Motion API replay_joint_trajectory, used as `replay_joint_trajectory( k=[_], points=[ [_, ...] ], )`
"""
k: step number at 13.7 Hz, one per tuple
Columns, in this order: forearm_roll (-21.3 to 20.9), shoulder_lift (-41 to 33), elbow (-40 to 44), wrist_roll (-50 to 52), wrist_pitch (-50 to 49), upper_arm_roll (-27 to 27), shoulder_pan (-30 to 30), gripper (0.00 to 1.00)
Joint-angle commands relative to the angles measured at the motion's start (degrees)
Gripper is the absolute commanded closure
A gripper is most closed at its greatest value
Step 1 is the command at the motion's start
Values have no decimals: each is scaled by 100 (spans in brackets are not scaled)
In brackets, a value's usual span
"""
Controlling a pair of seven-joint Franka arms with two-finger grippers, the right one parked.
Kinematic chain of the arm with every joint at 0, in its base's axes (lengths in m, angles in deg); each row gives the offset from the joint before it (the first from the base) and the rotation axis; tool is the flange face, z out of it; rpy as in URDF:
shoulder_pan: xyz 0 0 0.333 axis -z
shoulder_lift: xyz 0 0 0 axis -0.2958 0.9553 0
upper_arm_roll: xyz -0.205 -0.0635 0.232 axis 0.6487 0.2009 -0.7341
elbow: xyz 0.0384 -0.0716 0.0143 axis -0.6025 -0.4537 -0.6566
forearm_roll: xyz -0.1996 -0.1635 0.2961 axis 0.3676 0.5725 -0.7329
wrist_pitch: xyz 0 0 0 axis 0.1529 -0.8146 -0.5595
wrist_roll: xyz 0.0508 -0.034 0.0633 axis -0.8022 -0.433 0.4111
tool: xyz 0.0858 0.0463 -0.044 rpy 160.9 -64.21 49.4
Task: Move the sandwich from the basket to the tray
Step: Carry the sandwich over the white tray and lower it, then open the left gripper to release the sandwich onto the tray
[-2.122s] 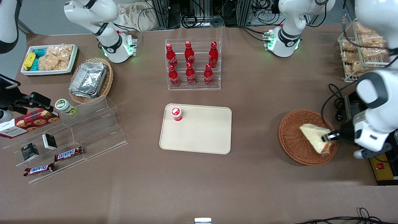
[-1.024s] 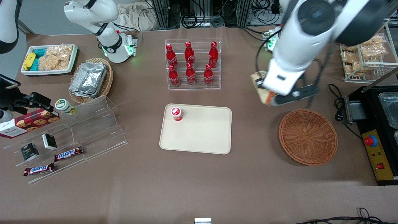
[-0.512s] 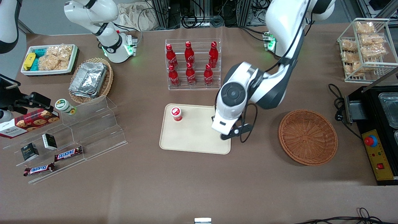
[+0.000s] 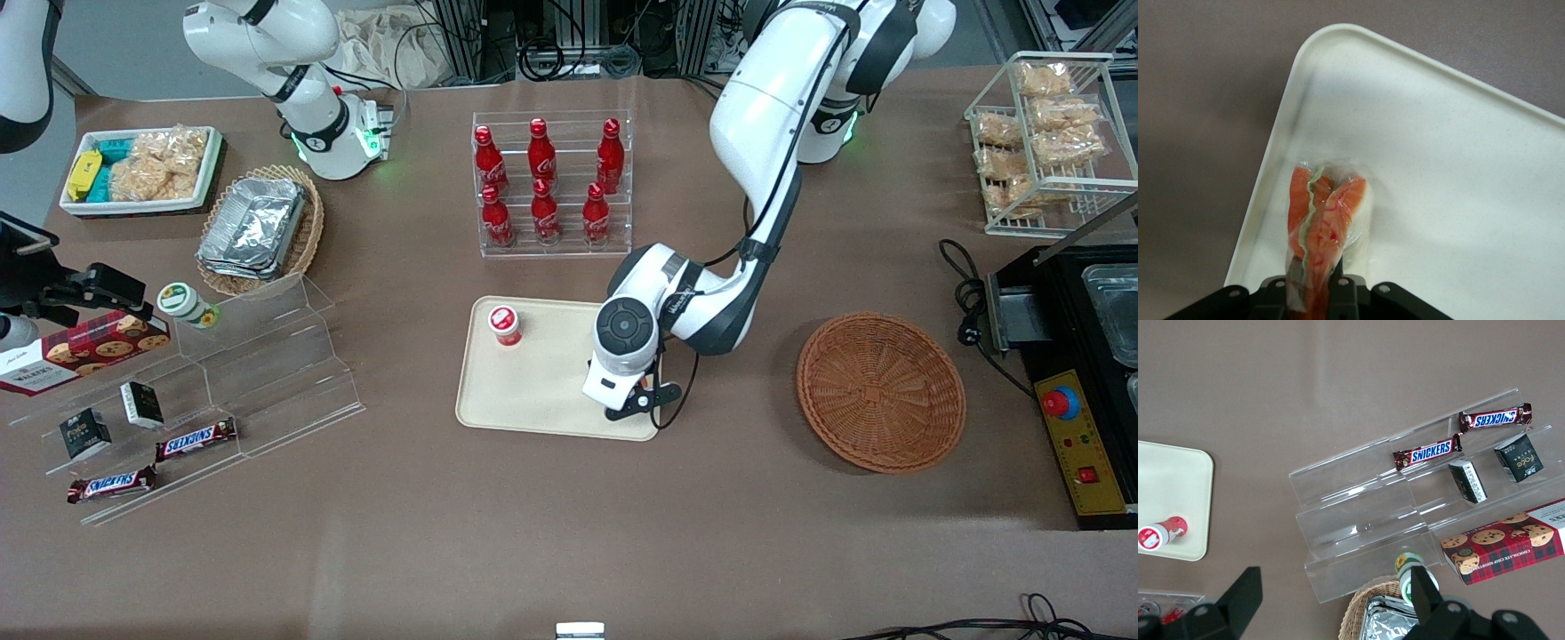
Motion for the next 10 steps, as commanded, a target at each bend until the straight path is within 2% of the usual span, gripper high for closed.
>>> replay_joint_trajectory(
  k=[1,2,4,8,10],
  points=[
    [-49,-10,128,80,-10,-57,74,27],
    [-49,-53,163,98,-45,-75,74,0],
    [-136,-421,172,500,-115,-101,66,0],
    [-558,-1694,138,1379,-668,-171,-48,0],
    [-568,-2327,128,1373,-1124,-277,-241,0]
  ],
)
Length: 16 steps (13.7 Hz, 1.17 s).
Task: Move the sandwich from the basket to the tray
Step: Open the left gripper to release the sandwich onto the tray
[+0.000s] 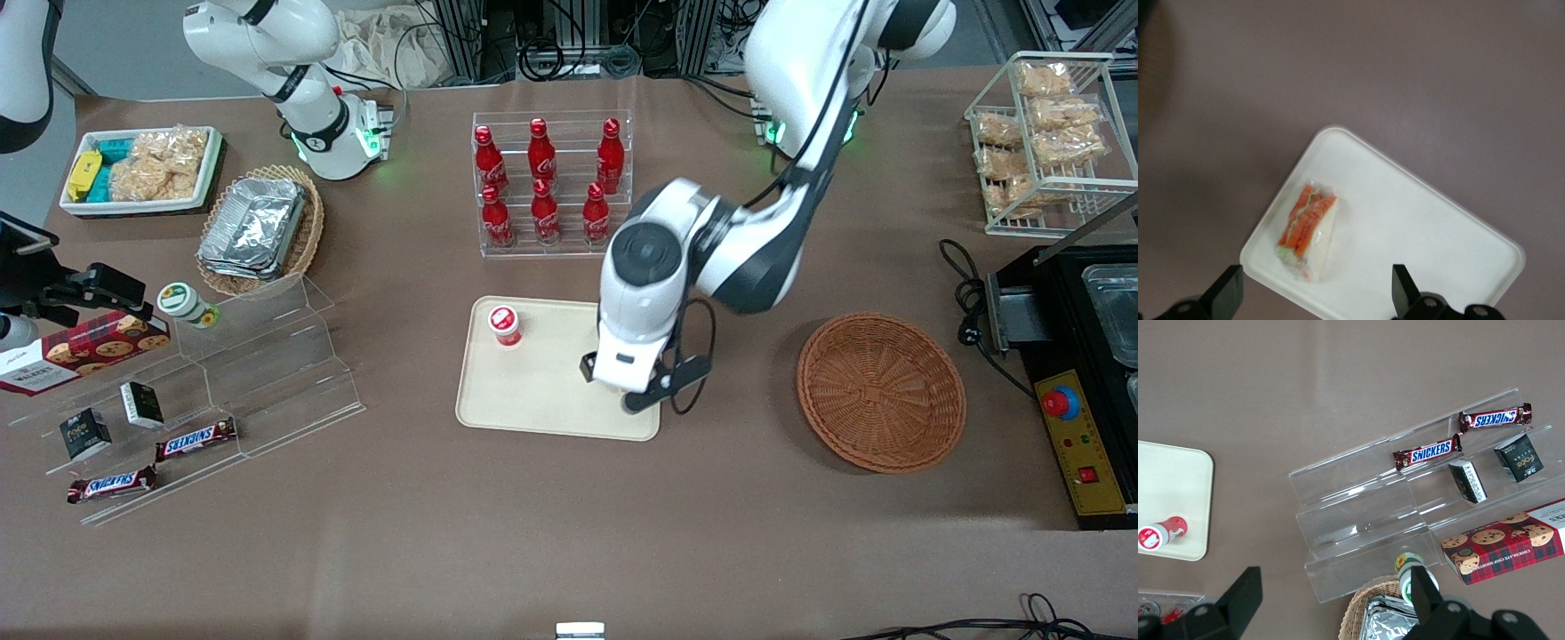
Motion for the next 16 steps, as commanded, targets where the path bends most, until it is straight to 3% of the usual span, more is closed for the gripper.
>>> replay_joint_trajectory(
  k=[1,5,11,16],
  points=[
    [-94,-991,-270,72,-591,-83,-372,0],
    [2,-1678,-305,-997,-1234,-83,-1294,0],
    [345,-1907,-472,-3229,-1464,-83,-2675,0],
    [311,-2574,-1525,-5189,-1236,-57,-3309,0]
  ],
)
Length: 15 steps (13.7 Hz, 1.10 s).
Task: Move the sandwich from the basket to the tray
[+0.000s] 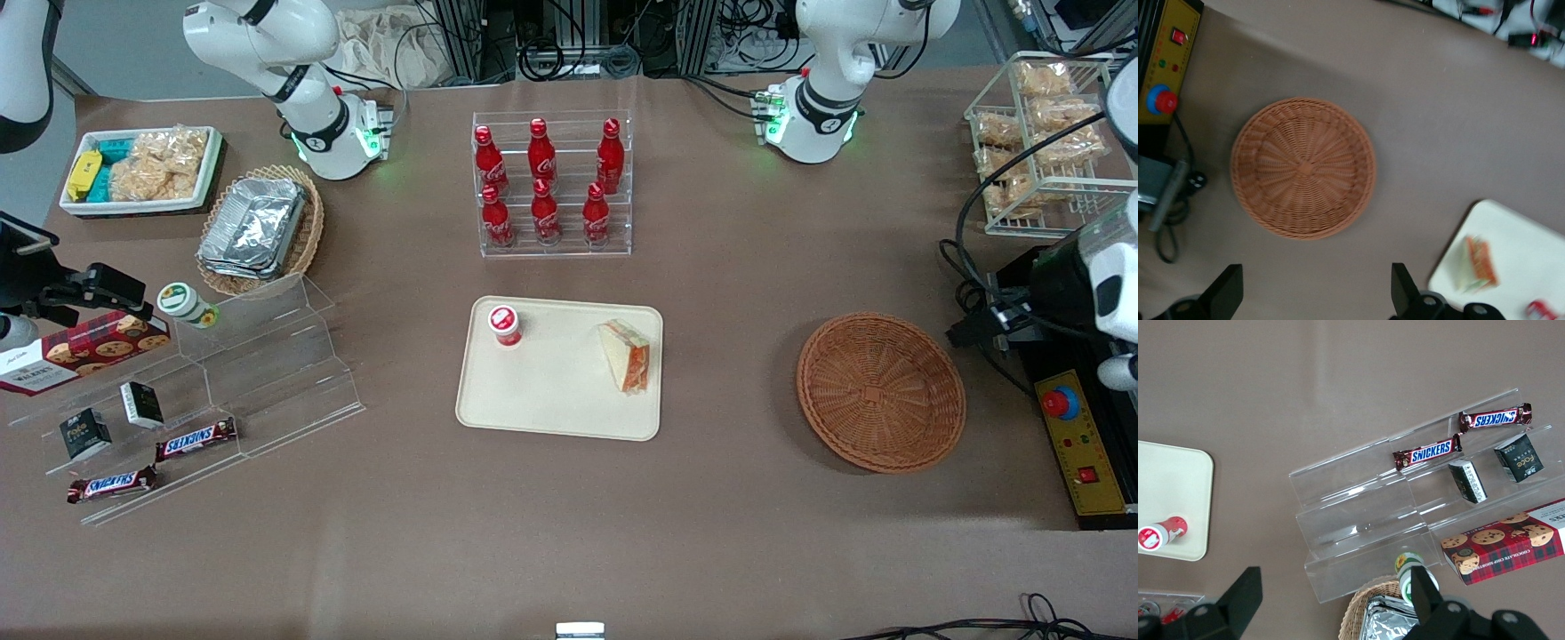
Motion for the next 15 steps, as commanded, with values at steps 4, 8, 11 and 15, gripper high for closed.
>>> replay_joint_trajectory(
  k=[4,8,11,15],
  points=[
    [-44,-1529,-2348,-1316,1287,265,-585,0],
    [-35,-1928,-2916,-1272,1598,741,-1044,0],
    [-35,-1945,-2907,-1220,1589,750,-1035,0],
    [-122,-1814,-2653,-1316,1545,767,-991,0]
  ],
)
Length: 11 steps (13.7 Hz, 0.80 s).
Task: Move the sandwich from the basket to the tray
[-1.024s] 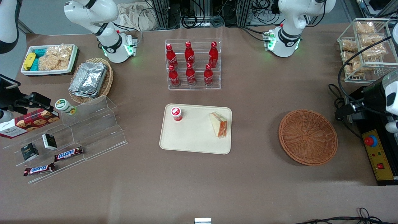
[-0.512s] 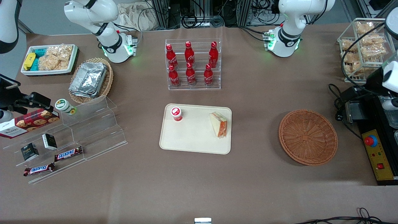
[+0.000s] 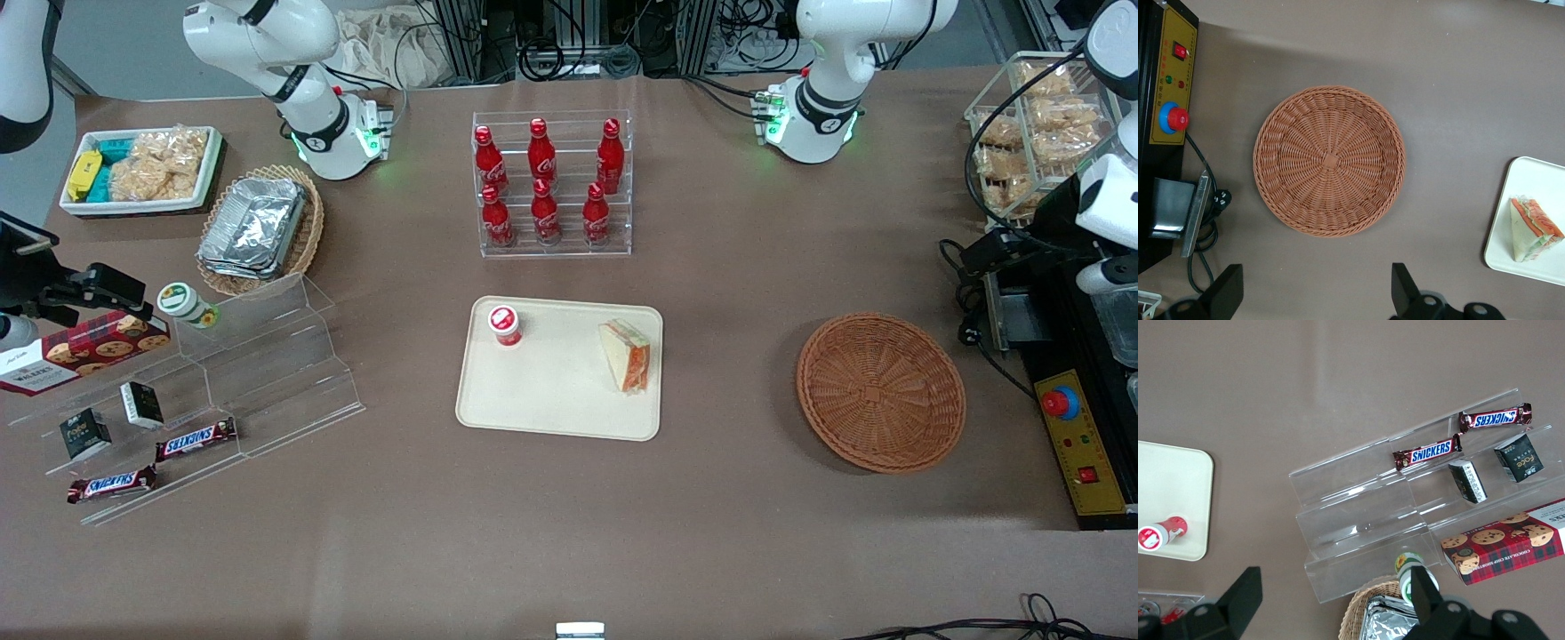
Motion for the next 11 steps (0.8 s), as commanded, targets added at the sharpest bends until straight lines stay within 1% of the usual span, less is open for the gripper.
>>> replay_joint_trajectory(
  k=[1,2,4,11],
  points=[
    [-406,88,210,8,26,219,-18,0],
    [-531,124,272,157,17,307,-26,0],
    [-533,116,273,264,-184,316,-26,0],
    [-541,116,290,369,-202,334,-17,0]
  ],
)
